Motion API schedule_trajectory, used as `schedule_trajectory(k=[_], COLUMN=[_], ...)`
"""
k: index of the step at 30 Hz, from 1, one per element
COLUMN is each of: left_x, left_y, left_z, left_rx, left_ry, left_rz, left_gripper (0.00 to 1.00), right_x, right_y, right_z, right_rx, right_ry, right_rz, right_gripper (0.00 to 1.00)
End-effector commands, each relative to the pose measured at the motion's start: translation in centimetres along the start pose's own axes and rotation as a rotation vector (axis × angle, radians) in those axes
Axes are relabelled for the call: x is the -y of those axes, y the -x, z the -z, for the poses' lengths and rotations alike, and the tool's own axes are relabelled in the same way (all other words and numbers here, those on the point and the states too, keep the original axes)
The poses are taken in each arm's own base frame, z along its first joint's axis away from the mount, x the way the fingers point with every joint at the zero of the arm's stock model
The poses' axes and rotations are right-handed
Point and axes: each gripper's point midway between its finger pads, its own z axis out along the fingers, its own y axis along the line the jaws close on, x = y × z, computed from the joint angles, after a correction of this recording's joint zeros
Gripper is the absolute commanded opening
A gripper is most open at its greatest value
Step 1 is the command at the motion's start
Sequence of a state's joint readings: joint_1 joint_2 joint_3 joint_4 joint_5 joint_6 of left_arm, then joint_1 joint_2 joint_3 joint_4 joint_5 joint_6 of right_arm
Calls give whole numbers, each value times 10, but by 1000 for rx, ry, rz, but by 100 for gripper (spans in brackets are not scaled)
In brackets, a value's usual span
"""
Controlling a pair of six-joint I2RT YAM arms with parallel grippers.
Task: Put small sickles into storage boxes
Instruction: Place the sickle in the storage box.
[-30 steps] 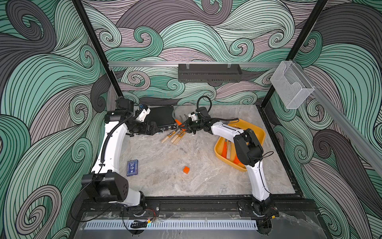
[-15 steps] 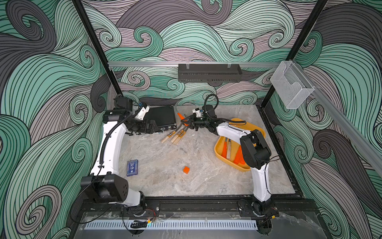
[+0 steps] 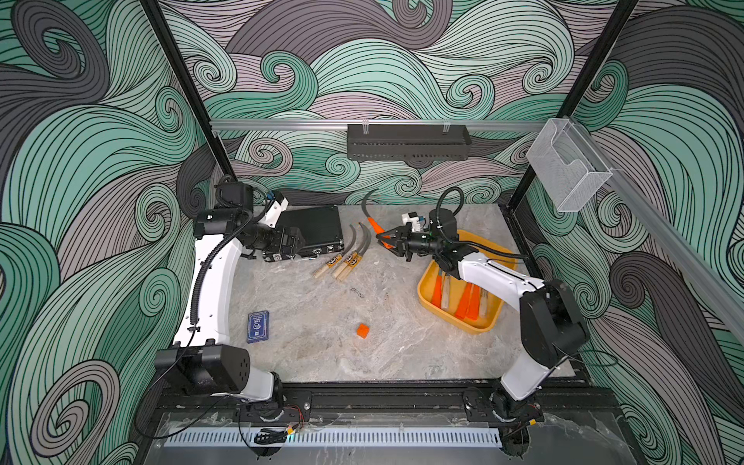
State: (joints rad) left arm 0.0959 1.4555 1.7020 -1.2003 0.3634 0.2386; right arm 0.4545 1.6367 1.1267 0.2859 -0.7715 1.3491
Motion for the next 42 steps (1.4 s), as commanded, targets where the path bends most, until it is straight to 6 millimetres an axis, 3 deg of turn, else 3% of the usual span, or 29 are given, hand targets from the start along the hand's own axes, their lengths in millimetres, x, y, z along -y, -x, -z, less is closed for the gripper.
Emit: schedule_trajectory(k=[1, 13, 19, 30, 41, 42], left_x=[6, 10, 10, 12, 8, 4], left_y=[-1, -3, -5, -18, -10, -8], left_z=[13, 24, 26, 28, 11, 1], left_rx=[8, 7, -5, -12, -5, -22], left_ry=[-10, -5, -2, 5, -18, -26], left_rz=[-18, -54, -64, -75, -76, -67], left_gripper=[99, 99, 99, 99, 99, 99], right_x=[-3, 18, 32, 54, 94, 96], right_y=[-16, -56, -66, -62, -35, -32], right_z=[29, 144, 180, 203, 211, 211], right_rx=[1, 133, 197, 281, 387, 391], right_ry=[-14, -73, -69, -82, -169, -178], right_rz=[36, 2, -54, -105, -172, -177], right_gripper=[10, 10, 9, 9, 9, 9])
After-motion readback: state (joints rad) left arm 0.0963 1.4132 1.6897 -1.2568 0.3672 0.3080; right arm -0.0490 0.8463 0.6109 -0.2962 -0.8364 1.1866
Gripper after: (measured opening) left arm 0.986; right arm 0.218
